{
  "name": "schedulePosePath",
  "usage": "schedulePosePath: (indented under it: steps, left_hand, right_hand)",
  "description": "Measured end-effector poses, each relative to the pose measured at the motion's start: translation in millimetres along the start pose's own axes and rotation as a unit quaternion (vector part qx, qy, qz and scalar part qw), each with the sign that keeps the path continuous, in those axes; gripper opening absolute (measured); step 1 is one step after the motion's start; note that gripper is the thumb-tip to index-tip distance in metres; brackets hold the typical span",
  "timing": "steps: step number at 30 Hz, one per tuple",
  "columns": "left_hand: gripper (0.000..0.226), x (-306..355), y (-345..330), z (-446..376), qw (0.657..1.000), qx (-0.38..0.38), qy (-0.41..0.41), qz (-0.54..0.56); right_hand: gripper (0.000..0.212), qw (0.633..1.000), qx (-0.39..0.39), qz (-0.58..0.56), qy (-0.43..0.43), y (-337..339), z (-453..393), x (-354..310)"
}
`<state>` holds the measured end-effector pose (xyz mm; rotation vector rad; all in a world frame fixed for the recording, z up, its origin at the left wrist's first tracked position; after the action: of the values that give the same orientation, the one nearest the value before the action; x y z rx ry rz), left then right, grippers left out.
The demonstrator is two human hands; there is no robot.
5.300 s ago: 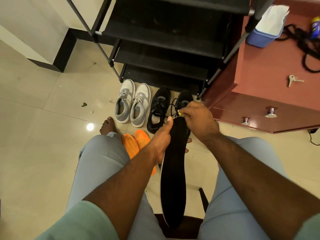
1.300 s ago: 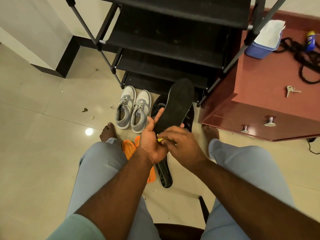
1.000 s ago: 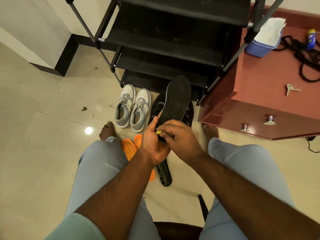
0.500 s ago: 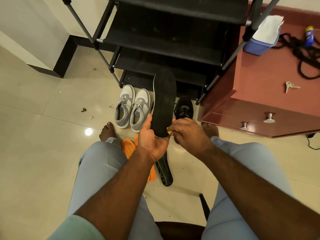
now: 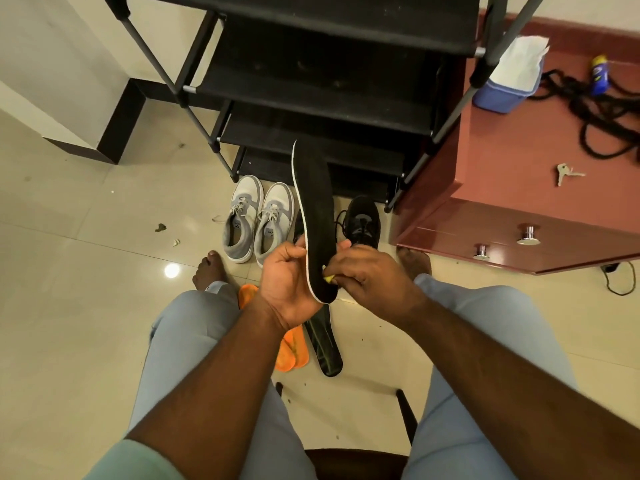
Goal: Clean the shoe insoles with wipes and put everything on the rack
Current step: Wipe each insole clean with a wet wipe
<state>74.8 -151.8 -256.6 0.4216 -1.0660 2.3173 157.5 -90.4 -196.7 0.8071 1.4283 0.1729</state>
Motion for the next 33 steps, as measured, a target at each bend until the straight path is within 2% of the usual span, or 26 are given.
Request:
schedulePosePath:
  steps: [3,6,7,10,13,15,17,20,21,24,26,27,32,33]
  left_hand:
    - [0.068,-5,-4,-3,1.000,-0.004,-0.006,0.003]
    - [0.097,-8,-5,-4,1.000,0.004,0.027,-0.012]
    - [0.099,-8,-4,-4,0.999,0.011,0.046,-0.024]
    - [0.082,-10,0,-4,0.998,0.019,0.058,-0.023]
    - [0.067,-18,-6,-2,0.999,-0.004,0.051,-0.005]
    - [0.063,-17,-11,0,0.999,-0.013,0.049,-0.004]
    - [0.060,-11,-5,-3,0.999,0.000,0.039,0.008]
    - [0.063,-4,7,-10,0.999,0.030,0.037,0.018]
    - [0.065,-5,7,-10,0.998,0.038,0.043,0.008]
    - [0.082,-18,-1,-9,0.997,0.024,0.074,-0.002]
    - [0.086,-27,-4,-7,0.996,0.010,0.092,0.007]
    - [0.087,-28,-3,-7,0.995,0.004,0.096,0.009]
    - [0.085,-17,-1,-13,0.996,-0.017,0.084,0.007]
    - [0.083,-18,-3,-13,0.996,-0.019,0.085,0.015]
  right_hand:
    - [0.021,0.998,0.040,0.016,-0.043,8,-5,17]
    - [0.017,1.000,0.018,0.009,-0.015,0,-1,4]
    - [0.016,1.000,-0.002,-0.001,0.001,-6,3,-5]
    - [0.016,1.000,-0.024,-0.018,0.006,-12,6,-14]
    - [0.018,0.997,0.061,-0.001,-0.044,7,-9,8]
    - [0.018,0.994,0.090,0.000,-0.061,15,-11,13]
    - [0.019,0.998,0.065,0.003,-0.021,8,-5,-2]
    - [0.021,0.998,-0.047,0.008,0.035,-21,13,-31]
    - [0.021,0.997,-0.063,0.011,0.041,-23,14,-32]
    - [0.019,1.000,-0.013,0.009,0.026,-9,-3,-21]
    - [0.018,0.998,0.045,0.015,0.027,1,-12,-18]
    - [0.018,0.998,0.051,0.010,0.032,1,-12,-18]
    - [0.014,0.998,-0.047,-0.029,0.038,-19,12,-34]
    - [0.013,0.998,-0.045,-0.020,0.041,-17,9,-34]
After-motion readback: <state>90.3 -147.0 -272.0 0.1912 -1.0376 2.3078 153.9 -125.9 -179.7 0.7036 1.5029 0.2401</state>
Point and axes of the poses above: each hand's wrist, its own z-axis away from the middle knuckle, its own y-axis out of the back of the hand, x = y × z, the point moved 6 cm from there along -z, towards the middle knuckle, and after that the axes turned 12 degrees about -z, right-handed, at the moved point
